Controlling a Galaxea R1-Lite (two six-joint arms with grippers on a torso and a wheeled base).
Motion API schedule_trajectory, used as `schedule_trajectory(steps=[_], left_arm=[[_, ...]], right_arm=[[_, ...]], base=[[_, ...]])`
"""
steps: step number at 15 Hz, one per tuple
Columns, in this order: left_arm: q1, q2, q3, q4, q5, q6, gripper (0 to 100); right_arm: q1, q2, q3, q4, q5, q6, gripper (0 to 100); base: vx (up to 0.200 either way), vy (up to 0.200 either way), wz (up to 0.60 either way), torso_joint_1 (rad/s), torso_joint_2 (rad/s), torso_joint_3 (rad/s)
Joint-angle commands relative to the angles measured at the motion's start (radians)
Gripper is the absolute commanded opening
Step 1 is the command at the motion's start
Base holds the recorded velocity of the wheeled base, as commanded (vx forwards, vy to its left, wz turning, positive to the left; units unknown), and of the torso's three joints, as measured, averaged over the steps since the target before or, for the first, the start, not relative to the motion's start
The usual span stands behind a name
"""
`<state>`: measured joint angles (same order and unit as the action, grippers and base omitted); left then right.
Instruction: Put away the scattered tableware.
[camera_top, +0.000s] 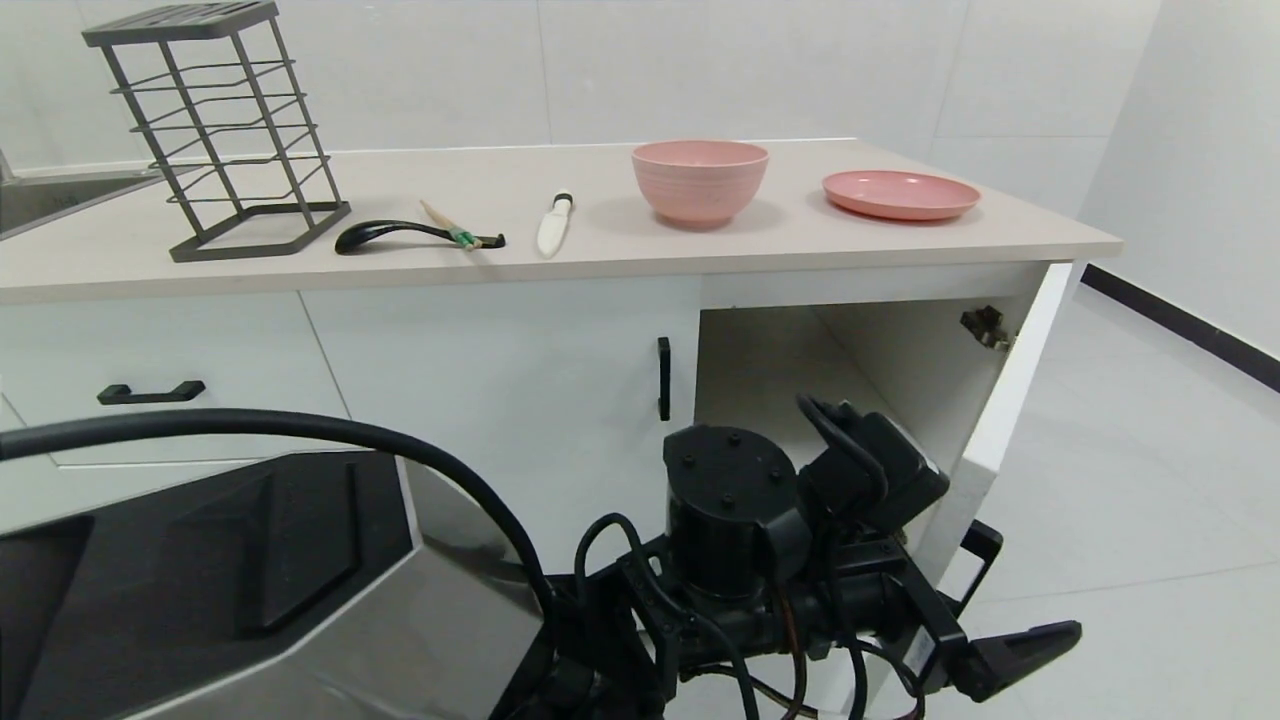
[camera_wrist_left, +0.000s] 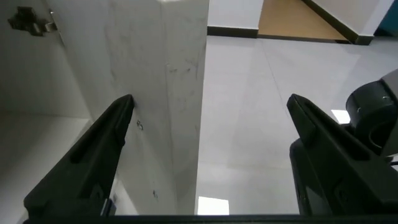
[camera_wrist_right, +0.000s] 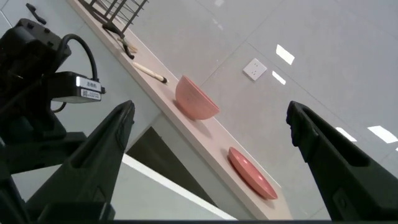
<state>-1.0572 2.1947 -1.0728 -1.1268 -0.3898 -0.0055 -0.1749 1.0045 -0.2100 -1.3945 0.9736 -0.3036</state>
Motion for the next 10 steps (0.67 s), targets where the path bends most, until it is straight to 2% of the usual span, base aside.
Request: schedule_trajectory(steps=[1, 3, 5, 7, 8, 9, 10], left_arm=[[-0.021, 0.019, -0.004, -0.016, -0.001, -0.001, 100], [-0.070, 0.045, -0.024, -0.057, -0.001, -0.001, 100], [-0.171, 0.071, -0.055, -0.067, -0.001, -0.005, 100], [-0.228, 0.112, -0.090, -0.085, -0.011, -0.008, 100], [-0.237, 0.117, -0.088, -0.103, -0.017, -0.010, 100], [-0.219, 0.112, -0.087, -0.111, -0.015, -0.016, 100], [-0.156, 0.100, -0.092, -0.108, -0.015, -0.037, 100]], right_arm=[[0.000, -0.009, -0.006, 0.000, 0.000, 0.000, 100], [0.000, -0.026, -0.019, 0.000, 0.000, 0.000, 100], [-0.009, -0.029, -0.063, 0.000, 0.000, -0.003, 100], [-0.008, -0.040, -0.100, 0.000, 0.000, -0.003, 100], [-0.009, -0.047, -0.097, 0.000, 0.000, -0.003, 100], [-0.009, -0.069, -0.088, 0.000, 0.000, -0.003, 100], [-0.008, -0.090, -0.078, 0.005, 0.000, -0.003, 100]], base=[[0.000, 0.000, 0.00, 0.000, 0.00, 0.000], [0.000, 0.000, 0.00, 0.000, 0.00, 0.000], [0.000, 0.000, 0.00, 0.000, 0.00, 0.000], [0.000, 0.000, 0.00, 0.000, 0.00, 0.000], [0.000, 0.000, 0.00, 0.000, 0.00, 0.000], [0.000, 0.000, 0.00, 0.000, 0.00, 0.000], [0.000, 0.000, 0.00, 0.000, 0.00, 0.000]])
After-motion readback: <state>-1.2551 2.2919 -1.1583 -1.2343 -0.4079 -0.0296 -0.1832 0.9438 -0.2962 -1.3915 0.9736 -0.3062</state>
